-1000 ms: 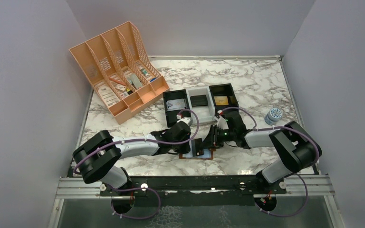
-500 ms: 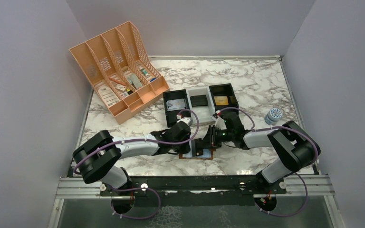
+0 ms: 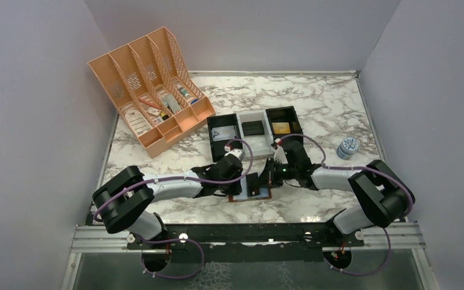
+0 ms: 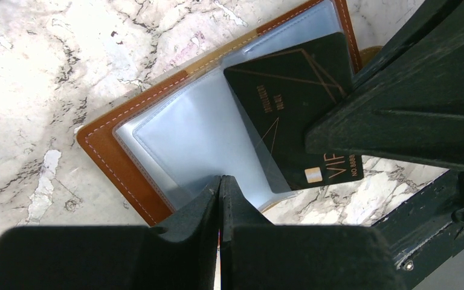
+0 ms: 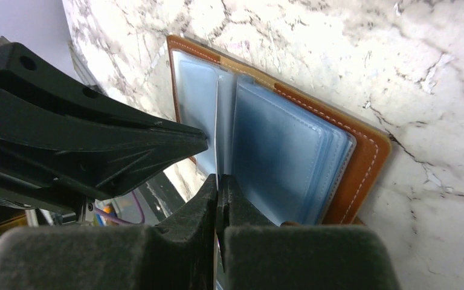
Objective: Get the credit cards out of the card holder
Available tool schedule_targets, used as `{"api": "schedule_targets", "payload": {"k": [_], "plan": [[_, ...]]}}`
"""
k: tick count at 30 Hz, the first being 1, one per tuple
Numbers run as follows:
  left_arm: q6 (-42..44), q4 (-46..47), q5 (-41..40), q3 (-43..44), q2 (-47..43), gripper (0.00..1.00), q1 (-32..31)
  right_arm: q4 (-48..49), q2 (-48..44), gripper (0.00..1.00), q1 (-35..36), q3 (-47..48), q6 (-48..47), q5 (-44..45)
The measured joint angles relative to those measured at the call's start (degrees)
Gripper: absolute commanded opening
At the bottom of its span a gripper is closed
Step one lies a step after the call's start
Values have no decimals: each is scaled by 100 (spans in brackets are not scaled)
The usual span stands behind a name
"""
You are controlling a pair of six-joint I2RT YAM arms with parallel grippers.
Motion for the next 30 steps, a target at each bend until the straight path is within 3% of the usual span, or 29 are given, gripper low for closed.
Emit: {"api": "schedule_targets", "payload": {"k": [11, 18, 24, 30], "plan": [[0, -7, -9, 0, -7, 8, 0, -723, -726, 1, 0, 72, -308, 564], [13, -98, -35, 0, -105, 26, 0, -1003, -1069, 1, 0, 197, -481, 741], [52, -363, -229, 2, -490, 48, 0, -962, -807, 1, 0, 227, -525, 651], [57, -610, -461, 26, -636, 49, 0, -942, -503, 1, 0, 227, -525, 625]]}}
